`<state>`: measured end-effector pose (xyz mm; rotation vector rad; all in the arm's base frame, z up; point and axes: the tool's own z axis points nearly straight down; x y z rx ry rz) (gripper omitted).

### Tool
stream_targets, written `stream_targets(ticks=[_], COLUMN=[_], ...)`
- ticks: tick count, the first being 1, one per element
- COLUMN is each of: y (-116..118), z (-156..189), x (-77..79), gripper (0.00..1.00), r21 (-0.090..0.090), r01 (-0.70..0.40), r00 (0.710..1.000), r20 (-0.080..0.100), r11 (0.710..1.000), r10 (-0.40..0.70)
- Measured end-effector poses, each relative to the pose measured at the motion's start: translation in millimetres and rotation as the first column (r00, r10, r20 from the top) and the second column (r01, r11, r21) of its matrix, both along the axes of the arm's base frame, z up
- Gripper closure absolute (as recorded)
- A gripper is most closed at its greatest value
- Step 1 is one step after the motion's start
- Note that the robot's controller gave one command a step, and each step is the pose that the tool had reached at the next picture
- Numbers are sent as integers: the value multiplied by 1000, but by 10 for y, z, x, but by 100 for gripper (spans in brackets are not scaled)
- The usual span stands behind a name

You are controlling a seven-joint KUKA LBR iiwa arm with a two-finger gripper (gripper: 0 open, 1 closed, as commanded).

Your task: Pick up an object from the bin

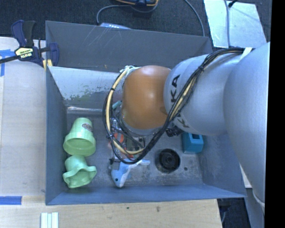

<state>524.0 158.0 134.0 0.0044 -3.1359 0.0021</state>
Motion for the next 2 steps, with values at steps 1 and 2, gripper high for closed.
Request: stream_targets(ticks=[1, 2], y=[-5, -197], z=[48, -275], x=[19, -67], gripper=[0, 0], r21=[2, 3], r01=[3, -220], r00=[1000, 975], r20=[8, 12], r11=[1000, 976], r10=[-3, 220])
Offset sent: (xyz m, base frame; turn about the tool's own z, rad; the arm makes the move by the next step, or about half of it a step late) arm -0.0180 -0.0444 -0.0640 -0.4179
